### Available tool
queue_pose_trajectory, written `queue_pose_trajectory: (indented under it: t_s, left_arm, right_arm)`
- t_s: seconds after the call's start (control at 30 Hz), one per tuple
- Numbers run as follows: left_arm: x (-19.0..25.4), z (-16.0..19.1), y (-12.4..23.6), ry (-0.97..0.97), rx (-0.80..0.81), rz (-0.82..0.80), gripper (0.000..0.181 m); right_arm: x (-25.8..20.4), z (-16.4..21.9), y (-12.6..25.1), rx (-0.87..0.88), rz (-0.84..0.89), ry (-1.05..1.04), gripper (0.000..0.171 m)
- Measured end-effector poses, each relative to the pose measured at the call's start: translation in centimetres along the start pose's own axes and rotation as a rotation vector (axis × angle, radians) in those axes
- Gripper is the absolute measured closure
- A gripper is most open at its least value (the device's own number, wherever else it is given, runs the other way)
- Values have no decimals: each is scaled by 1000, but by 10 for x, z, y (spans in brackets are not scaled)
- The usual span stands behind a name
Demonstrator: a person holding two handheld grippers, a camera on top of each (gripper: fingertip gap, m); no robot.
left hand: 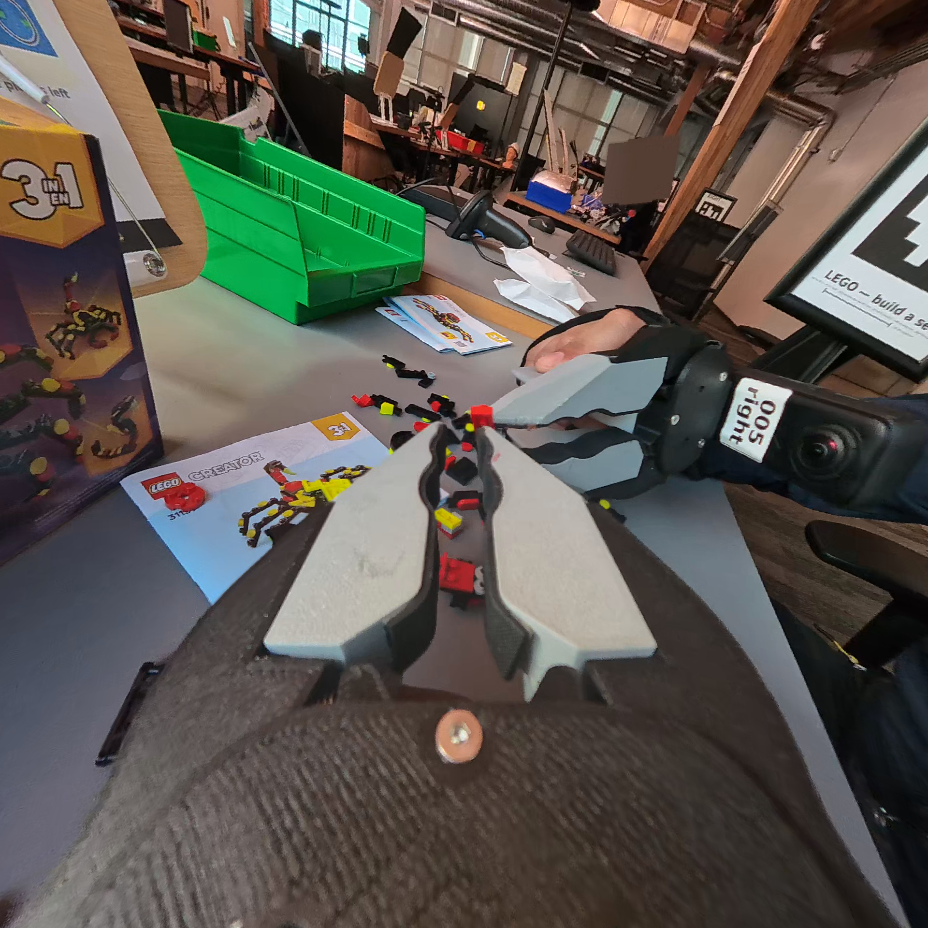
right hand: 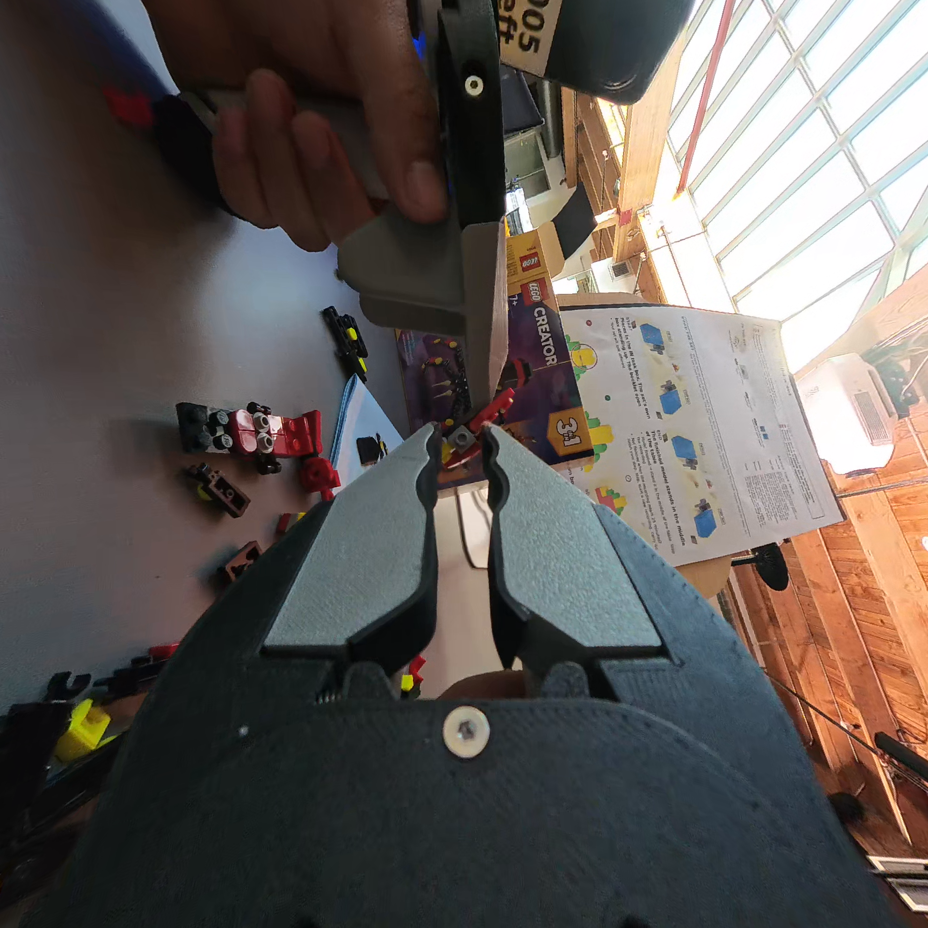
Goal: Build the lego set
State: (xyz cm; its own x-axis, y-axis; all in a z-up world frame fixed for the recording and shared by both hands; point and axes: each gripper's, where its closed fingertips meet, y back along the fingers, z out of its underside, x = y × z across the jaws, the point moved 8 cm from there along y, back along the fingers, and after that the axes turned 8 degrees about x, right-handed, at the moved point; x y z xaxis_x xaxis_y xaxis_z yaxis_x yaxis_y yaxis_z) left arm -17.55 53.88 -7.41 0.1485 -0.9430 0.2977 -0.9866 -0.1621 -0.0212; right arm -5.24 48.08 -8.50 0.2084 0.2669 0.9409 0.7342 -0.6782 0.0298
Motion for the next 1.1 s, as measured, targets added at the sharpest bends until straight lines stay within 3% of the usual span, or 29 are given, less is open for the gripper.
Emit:
queue_pose_trajectory:
  t_s: [0.3, 0.47, 0.6, 0.73, 0.97, 1.1]
  left_arm:
    - [2, 0, 1, 63, 16, 74, 173]
    - [6, 2, -1, 46, -2, 96, 150]
    - [13, 4, -4, -29, -32, 110, 170]
    - [10, 3, -2, -71, -49, 83, 177]
    - [11, 2, 1, -176, -36, 70, 176]
    - [16, 0, 4, -267, 7, 98, 176]
  right_arm:
    - [2, -4, 5, 31, 1, -40, 159]
    - [1, -3, 7, 14, 5, 8, 162]
    - [-1, -6, 6, 16, -3, 8, 163]
    - [0, -4, 6, 31, -7, -29, 162]
    - [13, 4, 19, 122, -45, -360, 161]
    - [24, 19, 25, 187, -131, -701, 157]
